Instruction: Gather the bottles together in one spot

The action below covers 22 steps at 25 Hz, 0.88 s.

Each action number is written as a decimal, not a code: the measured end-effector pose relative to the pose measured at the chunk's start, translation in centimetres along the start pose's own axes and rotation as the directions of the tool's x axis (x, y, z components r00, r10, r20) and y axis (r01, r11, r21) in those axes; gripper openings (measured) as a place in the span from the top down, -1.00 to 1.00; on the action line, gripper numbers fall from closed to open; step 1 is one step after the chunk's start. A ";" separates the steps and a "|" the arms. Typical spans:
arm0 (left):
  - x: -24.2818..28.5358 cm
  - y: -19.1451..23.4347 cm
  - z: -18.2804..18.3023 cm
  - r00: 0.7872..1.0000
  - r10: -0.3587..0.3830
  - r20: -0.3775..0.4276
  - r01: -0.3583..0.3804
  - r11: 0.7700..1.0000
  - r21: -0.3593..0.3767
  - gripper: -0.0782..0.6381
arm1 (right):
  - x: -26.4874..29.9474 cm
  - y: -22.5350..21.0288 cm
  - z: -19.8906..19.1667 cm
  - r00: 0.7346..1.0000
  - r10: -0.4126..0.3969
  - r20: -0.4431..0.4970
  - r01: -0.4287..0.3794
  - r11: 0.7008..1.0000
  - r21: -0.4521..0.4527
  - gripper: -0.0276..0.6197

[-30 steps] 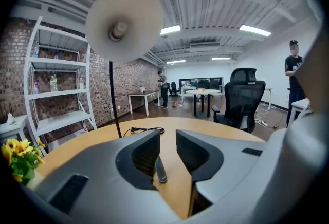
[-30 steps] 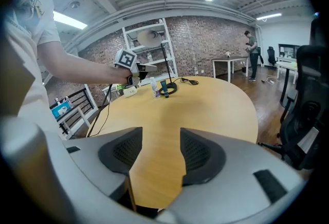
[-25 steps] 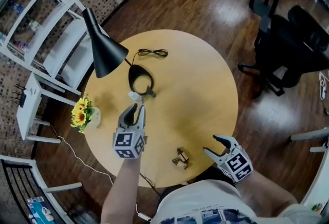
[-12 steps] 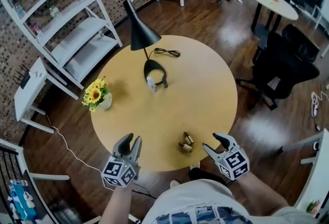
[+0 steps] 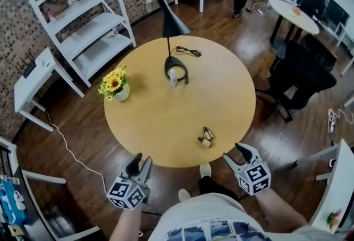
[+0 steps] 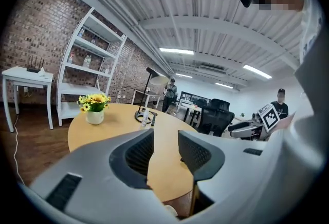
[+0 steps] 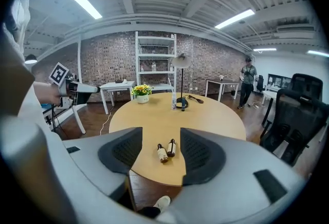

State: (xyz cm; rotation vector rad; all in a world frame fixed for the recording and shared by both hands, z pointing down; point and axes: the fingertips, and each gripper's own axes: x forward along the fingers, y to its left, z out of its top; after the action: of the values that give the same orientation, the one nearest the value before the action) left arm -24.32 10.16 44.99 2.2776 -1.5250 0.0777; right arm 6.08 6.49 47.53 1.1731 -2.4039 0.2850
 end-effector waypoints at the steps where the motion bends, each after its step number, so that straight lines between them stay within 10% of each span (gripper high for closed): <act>1: -0.6 -0.1 -0.2 1.000 -0.005 -0.002 0.005 1.000 0.000 0.44 | -0.4 0.6 -0.1 1.000 -0.006 0.000 0.006 1.000 -0.003 0.12; 22: -5.4 -1.7 -3.2 0.996 -0.093 -0.019 0.092 0.995 -0.042 0.37 | -1.4 6.8 -2.3 0.997 0.010 -0.075 -0.016 0.997 -0.078 0.13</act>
State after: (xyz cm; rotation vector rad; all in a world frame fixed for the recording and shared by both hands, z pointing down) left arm -24.45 16.55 46.03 2.3038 -1.3961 0.0442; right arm 2.16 12.50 49.02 1.0933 -2.3371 0.2315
